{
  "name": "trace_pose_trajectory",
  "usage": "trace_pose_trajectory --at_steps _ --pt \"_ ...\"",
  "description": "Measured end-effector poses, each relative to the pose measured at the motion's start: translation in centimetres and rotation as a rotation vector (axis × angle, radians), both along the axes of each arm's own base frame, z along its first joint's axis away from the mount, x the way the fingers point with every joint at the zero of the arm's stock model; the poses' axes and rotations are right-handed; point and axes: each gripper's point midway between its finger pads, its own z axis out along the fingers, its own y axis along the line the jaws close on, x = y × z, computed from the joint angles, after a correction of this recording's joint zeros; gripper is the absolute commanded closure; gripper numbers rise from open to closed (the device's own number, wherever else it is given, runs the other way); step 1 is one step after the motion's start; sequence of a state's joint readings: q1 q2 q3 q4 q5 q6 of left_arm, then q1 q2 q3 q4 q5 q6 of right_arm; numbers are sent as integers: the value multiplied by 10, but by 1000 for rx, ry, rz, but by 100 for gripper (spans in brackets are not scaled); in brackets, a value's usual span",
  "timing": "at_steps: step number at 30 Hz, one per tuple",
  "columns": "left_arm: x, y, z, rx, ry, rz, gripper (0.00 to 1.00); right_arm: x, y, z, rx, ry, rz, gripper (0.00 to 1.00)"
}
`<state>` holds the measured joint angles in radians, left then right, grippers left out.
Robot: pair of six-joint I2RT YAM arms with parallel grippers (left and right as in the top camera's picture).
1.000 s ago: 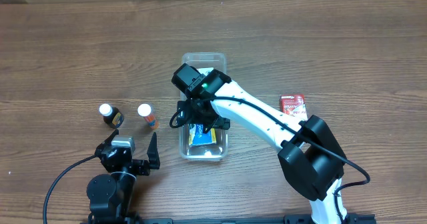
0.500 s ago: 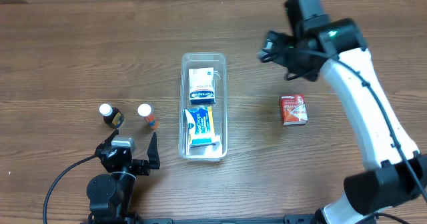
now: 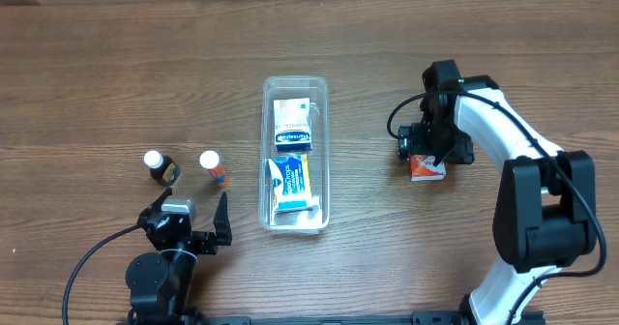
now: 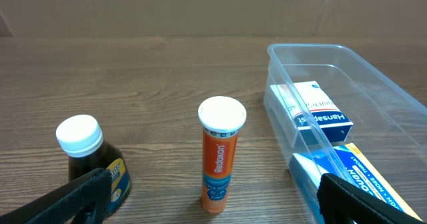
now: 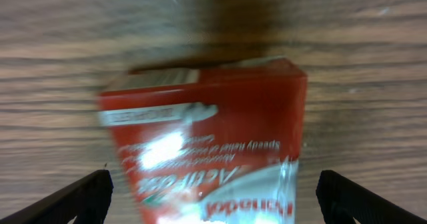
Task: Pack container
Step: 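Move the right gripper to the red Panadol box and grasp it, then place the Panadol box into the container's far end, release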
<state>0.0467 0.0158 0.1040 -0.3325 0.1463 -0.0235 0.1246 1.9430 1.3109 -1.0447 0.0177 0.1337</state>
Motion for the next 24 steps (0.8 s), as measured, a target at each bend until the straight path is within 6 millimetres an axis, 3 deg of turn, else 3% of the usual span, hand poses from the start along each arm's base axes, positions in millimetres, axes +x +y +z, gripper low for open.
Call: trace_pose_trajectory --at_steps 2,4,9,12,13,14,17,18,20,22,24 --pt "0 0 0 0 0 0 0 0 0 -7 0 3 -3 1" --pt "0 0 0 0 0 0 0 6 2 -9 11 -22 -20 15" --pt "0 0 0 0 0 0 0 0 7 -7 39 10 -77 32" --pt "0 0 0 0 0 0 0 -9 13 18 62 82 -116 32" --pt "0 0 0 0 0 0 0 3 22 50 100 52 -124 32" --pt "0 0 0 0 0 0 0 20 36 87 140 -33 -118 33" --pt "0 0 0 0 0 0 0 40 70 147 206 -203 -72 33" --pt "0 0 0 0 0 0 0 50 105 187 266 -338 -9 32" --pt "0 0 0 0 0 0 0 45 164 230 362 -475 100 32" --pt "0 0 0 0 0 0 0 31 209 245 407 -526 163 32" --pt "0 0 0 0 0 0 0 20 238 231 390 -506 181 33"
